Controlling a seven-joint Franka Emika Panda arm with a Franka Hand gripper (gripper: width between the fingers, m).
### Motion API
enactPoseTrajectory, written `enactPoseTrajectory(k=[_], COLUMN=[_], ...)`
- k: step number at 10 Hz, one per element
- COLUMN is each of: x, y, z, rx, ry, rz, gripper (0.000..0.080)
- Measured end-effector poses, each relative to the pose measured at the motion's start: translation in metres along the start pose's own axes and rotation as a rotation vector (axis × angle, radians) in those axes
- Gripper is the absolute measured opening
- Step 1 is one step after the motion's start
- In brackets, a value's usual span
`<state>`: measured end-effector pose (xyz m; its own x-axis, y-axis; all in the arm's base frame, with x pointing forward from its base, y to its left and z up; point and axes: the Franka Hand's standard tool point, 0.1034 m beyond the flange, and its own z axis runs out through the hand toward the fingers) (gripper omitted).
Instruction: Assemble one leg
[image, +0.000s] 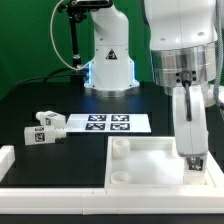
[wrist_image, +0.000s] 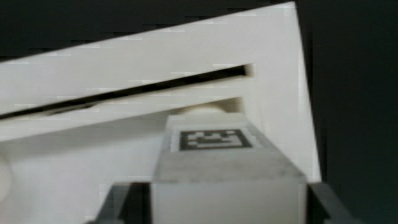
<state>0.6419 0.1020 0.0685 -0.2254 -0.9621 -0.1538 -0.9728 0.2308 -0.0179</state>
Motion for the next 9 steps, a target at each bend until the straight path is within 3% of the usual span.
enactPoseTrajectory(k=[4,5,6,8,9], x=[0.0,0.0,-0.002,-0.008,-0.006], y=[0.001,-0.001,-0.001,-0.002,-0.002], z=[0.0,-0.002,-0.015,-0.038,-0.033], rx=[0.002,0.009,0.022,0.038,0.036], ry=[0.01,0.008,-0.003,-0.026,-0.02], rz=[0.072,0.058,0.024,0.007,0.008], gripper=[0.0285,0.0455,0.0601,0.0635,0.0647])
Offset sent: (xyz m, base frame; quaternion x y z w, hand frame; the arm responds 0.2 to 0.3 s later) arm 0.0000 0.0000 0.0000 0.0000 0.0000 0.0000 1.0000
